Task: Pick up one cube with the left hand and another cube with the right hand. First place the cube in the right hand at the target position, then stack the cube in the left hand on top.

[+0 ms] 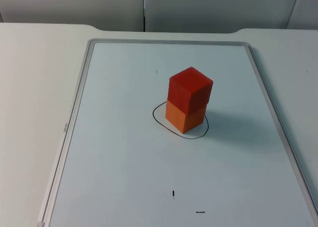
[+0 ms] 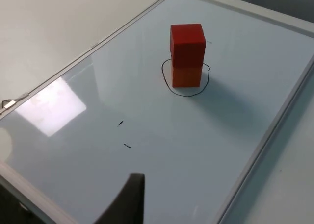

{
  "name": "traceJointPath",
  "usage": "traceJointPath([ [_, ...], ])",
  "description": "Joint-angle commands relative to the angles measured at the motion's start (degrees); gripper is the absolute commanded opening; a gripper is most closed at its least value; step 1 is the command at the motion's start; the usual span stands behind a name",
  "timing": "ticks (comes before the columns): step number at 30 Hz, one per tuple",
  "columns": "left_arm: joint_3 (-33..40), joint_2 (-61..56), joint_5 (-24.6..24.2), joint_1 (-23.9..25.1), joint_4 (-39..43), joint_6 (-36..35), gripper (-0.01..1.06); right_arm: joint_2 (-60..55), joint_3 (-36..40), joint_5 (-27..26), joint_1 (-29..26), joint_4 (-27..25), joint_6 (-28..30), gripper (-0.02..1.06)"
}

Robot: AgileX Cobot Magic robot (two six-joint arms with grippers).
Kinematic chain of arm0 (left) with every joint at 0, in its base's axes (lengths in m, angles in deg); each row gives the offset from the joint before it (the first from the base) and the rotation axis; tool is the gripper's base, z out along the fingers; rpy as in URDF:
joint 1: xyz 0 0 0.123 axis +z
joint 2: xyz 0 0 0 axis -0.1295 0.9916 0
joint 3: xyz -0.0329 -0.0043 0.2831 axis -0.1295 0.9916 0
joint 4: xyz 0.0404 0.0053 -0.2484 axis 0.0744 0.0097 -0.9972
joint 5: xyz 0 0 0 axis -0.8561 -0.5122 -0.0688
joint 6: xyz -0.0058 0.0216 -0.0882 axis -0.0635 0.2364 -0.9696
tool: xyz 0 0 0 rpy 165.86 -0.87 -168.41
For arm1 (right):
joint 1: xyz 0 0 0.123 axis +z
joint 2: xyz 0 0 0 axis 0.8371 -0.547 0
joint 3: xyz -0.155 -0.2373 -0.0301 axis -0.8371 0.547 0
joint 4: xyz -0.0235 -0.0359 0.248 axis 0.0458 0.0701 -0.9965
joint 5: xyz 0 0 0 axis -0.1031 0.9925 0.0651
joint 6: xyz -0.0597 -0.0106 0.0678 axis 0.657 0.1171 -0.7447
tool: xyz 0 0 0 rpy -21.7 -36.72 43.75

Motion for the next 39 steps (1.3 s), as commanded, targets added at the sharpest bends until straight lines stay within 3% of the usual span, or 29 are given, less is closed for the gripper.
traceJointPath([
  [1, 0.4, -0.2, 0.6, -0.3, -0.4, -0.2, 1.05, 0.2, 0.5, -0.6, -0.1, 0.0, 0.2, 1.04],
  [23, 0.4, -0.2, 0.6, -0.3, -0.4, -0.2, 1.05, 0.2, 0.4, -0.6, -1.6, -0.3, 0.2, 1.04],
  [39, 0.4, -0.2, 0.6, -0.3, -0.4, -0.2, 1.05, 0.2, 0.4, -0.6, -33.4, -0.4, 0.2, 1.04],
])
